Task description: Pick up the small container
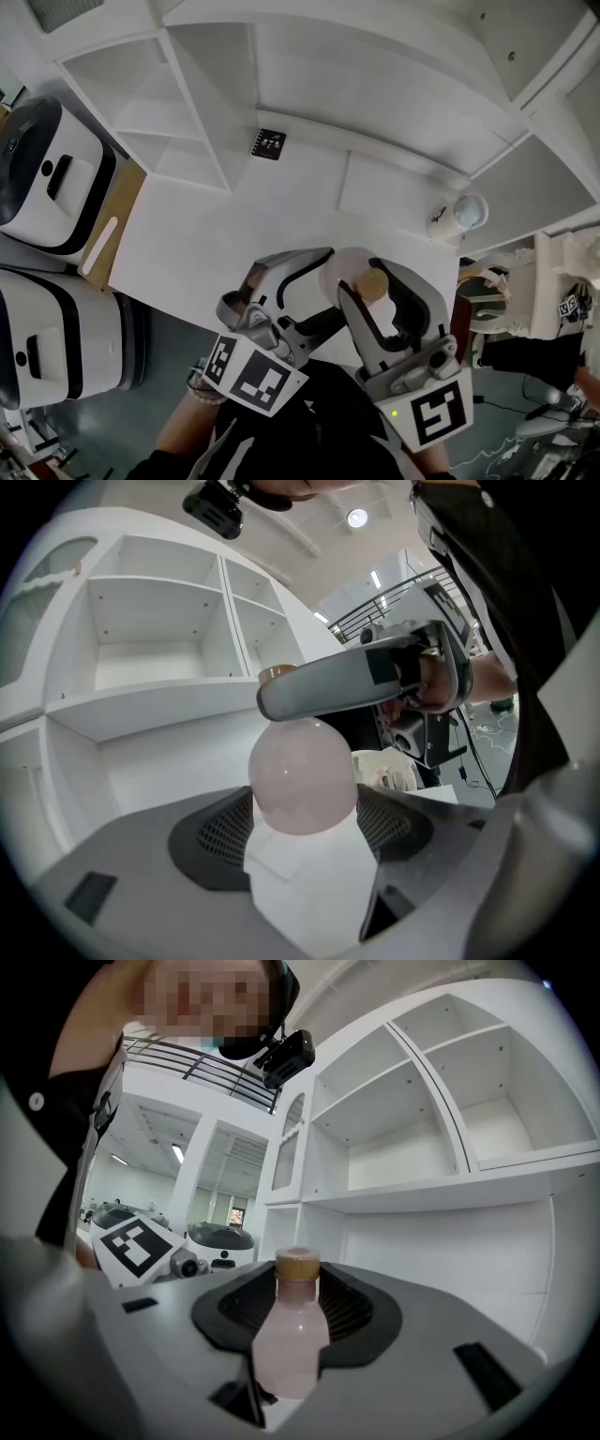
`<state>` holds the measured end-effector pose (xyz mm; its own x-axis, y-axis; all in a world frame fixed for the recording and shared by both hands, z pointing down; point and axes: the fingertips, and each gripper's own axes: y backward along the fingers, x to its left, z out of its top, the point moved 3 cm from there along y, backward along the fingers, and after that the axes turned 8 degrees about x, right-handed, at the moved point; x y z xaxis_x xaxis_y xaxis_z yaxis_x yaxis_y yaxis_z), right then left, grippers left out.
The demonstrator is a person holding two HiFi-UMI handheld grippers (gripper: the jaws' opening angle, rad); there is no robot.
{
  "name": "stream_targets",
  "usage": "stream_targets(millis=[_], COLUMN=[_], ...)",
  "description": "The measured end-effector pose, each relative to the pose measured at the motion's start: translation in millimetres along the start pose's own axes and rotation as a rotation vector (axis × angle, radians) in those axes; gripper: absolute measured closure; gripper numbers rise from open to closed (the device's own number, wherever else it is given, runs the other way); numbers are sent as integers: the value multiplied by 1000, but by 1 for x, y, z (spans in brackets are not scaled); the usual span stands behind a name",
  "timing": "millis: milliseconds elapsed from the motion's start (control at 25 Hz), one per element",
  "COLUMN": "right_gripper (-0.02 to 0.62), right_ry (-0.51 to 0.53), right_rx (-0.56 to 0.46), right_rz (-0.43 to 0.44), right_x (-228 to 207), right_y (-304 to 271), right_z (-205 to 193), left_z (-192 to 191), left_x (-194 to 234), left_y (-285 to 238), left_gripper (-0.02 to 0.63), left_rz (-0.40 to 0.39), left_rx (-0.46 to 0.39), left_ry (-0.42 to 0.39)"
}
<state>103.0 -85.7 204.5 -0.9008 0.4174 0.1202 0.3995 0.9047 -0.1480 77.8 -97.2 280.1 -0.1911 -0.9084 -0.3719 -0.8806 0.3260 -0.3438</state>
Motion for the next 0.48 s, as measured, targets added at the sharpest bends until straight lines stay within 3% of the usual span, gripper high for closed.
stream_targets(millis=[480], right_gripper=[448], right_ry=[1], right_rx=[13], right_rz=[-7], right_x=[4], right_y=[3], right_z=[-3], left_z=[-2], left_x=[-6], left_y=[2], left_gripper=[259], left_rz=[-9], left_rx=[1], left_ry=[10])
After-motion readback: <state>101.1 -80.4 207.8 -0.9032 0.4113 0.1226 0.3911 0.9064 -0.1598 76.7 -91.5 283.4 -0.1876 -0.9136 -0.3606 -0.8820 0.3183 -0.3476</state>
